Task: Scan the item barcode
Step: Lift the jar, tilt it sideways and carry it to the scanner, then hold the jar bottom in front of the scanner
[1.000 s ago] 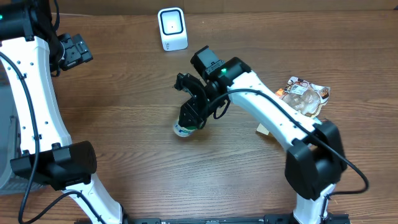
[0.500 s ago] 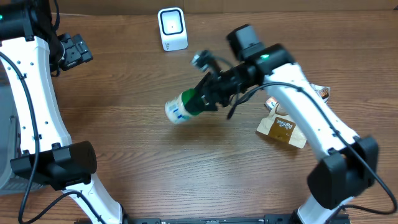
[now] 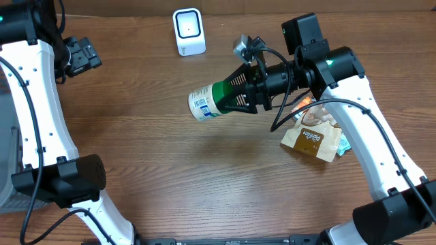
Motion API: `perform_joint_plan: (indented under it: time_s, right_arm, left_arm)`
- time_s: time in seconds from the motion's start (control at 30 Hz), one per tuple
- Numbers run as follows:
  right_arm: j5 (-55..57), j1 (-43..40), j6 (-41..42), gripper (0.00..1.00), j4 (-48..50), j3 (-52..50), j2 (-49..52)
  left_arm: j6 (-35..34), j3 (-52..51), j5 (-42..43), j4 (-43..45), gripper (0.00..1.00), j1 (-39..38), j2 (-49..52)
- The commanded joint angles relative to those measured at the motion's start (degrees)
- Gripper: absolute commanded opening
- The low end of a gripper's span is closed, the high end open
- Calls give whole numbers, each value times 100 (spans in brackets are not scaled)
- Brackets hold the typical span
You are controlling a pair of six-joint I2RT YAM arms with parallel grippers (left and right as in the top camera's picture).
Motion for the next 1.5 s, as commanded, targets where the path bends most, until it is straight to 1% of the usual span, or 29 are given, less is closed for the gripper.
perform_joint_plan:
  time_s: [0.0, 0.07, 0.17, 0.23, 0.27, 0.3, 0.37, 0.4, 0.47, 0.63, 0.7, 0.77, 0.83, 1.0, 1.07, 1.2, 1.27, 1.47]
  right_arm:
    - [977, 238, 4, 43, 164, 195, -125]
    - [1880, 422, 267, 42, 413, 195, -48]
    - [3539, 756, 776, 43, 1029, 192, 179]
    - [4570, 960, 863, 43, 1558, 192, 404]
    - [4887, 1019, 848, 43, 1790, 192, 498]
    - [5182, 1071, 796, 43, 2055, 192, 599]
    - [5735, 1147, 328, 43, 2673, 192, 852]
    - [6072, 1176, -39, 45, 3189, 192, 1049]
    - [6398, 1182, -490, 46, 3932, 192, 1320]
    - [6765, 1176, -1939, 46, 5735, 192, 1971]
    - [6826, 1178, -2750, 45, 6441, 192, 2288]
    - [6852, 1178, -3171, 45, 6776, 192, 2485]
    - [6944, 1185, -3464, 42, 7217, 195, 2691]
    - [7167, 1187, -4590, 41, 8561, 195, 3307]
    - [7167, 1187, -5230, 41, 8821, 195, 3523]
    - [7143, 1113, -6166, 40, 8920, 197, 3869]
    - [7104, 1045, -6323, 39, 8968, 197, 3982]
    - [7066, 933, -6352, 37, 9228, 197, 4129]
  left_arm:
    - [129, 138, -74, -13, 100, 11, -205]
    - [129, 138, -74, -13, 99, 11, -205]
    - [129, 138, -74, -13, 100, 11, -205]
    - [129, 138, -74, -13, 99, 11, -205]
    - [129, 138, -74, -13, 99, 11, -205]
    - [127, 138, -74, -13, 100, 11, -205]
    - [129, 138, -74, -13, 99, 11, -205]
    - [127, 138, -74, -13, 99, 11, -205]
    - [127, 138, -74, -13, 100, 11, -205]
    - [129, 138, -74, -15, 100, 11, -205]
    - [129, 138, -74, -13, 100, 11, -205]
    - [127, 138, -74, -13, 100, 11, -205]
    - [129, 138, -74, -13, 99, 11, -205]
    - [129, 138, -74, -13, 100, 11, -205]
    - [129, 138, -74, -13, 100, 11, -205]
    - [127, 138, -74, -13, 100, 11, -205]
    - [129, 138, -74, -13, 100, 11, -205]
    - [127, 138, -74, -13, 99, 11, -205]
